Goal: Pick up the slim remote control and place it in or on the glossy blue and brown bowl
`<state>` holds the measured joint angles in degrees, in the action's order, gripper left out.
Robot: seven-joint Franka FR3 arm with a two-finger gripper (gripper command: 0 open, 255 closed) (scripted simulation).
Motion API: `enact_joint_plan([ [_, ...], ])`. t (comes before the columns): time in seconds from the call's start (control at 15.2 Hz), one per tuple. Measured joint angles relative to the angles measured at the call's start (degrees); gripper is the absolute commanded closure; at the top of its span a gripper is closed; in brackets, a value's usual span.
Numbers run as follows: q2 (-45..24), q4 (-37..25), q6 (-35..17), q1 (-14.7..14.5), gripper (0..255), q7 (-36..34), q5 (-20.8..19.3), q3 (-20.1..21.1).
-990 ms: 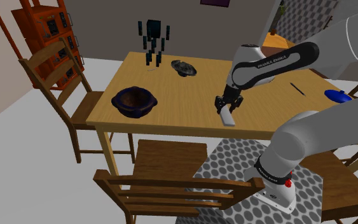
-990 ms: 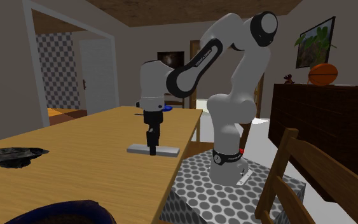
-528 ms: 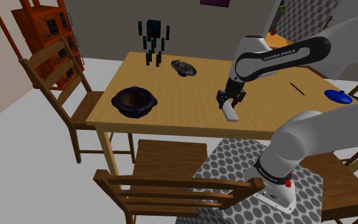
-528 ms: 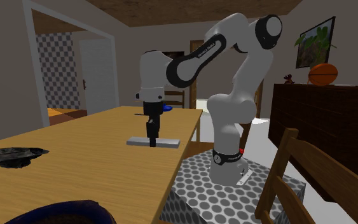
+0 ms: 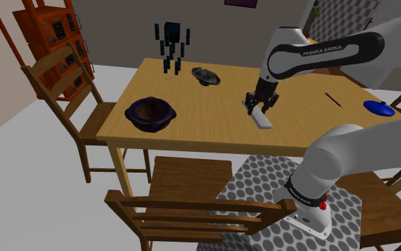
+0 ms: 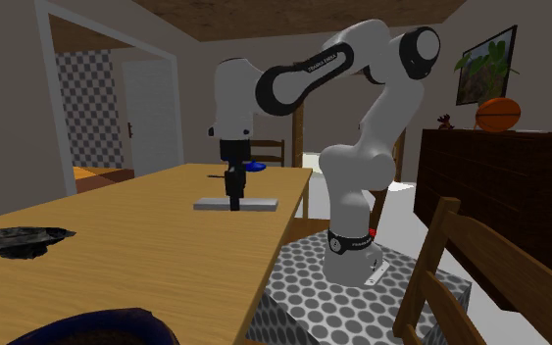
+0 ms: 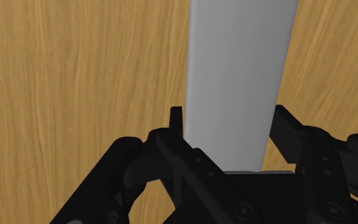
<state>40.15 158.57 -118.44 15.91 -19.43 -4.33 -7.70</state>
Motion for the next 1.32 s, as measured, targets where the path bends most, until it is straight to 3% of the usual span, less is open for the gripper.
enact_joint_plan([
  [1.12,3.06,-11.57,14.62,-0.4,255,-0.24,0.88,1.12],
  [1.32,0.85,-13.3,14.18,-1.73,255,-2.57,2.44,3.17],
])
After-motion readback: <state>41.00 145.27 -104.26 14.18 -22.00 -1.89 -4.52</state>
